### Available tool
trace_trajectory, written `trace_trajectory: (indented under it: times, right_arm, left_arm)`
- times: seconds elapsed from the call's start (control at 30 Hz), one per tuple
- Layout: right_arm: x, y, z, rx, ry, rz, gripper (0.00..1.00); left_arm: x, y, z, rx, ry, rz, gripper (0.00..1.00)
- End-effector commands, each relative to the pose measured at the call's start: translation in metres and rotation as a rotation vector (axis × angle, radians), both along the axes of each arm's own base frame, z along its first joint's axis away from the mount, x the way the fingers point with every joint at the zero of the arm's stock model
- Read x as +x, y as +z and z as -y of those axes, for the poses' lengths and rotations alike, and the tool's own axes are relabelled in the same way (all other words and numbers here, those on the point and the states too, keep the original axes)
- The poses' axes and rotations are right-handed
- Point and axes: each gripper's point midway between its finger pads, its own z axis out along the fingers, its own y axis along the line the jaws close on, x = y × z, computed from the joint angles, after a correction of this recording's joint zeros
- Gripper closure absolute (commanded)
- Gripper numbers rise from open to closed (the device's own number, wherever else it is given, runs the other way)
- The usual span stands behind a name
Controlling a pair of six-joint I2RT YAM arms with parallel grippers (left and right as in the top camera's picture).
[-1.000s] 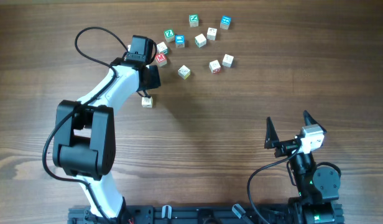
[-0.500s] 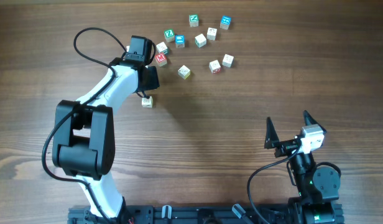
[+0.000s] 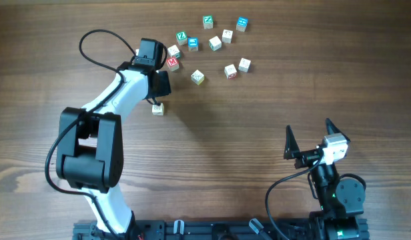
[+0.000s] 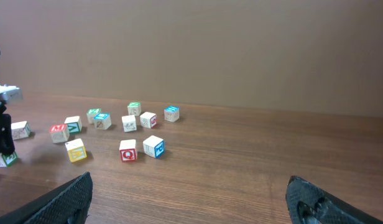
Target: Form a tower
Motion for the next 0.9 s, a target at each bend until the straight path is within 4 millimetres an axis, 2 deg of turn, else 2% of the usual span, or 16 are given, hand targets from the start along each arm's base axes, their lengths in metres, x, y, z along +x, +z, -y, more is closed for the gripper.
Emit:
trace_trajectory:
  times: [0.0, 0.03, 0.1, 0.6, 0.87]
  right_arm:
    - [-0.0004, 0.0014, -0.0018, -0.013, 0.012, 0.009, 0.0]
    - [-0.0004, 0.0014, -0.0018, -0.013, 0.012, 0.009, 0.0]
    - [-0.0004, 0.0014, -0.0019, -0.013, 0.013, 0.009, 0.0]
    - [-0.0004, 0.0014, -0.0019, -0.013, 0.013, 0.009, 0.0]
    - [-0.0004, 0.0013, -0.0018, -0.013, 0.012, 0.009, 0.0]
  left_arm:
    - [-0.003, -0.0083, -0.006, 0.02, 0.012, -0.019, 0.68]
    - [-0.003, -0.0083, -0.006, 0.02, 0.012, -0.019, 0.72]
    - [-0.003, -0.0083, -0.006, 0.02, 0.012, -0.019, 0.71]
    - [-0.0031, -0.0084, -0.0059, 0.02, 0.011, -0.02, 0.53]
    - [-0.0032, -0.0085, -0.0059, 0.02, 0.012, -0.02, 0.54]
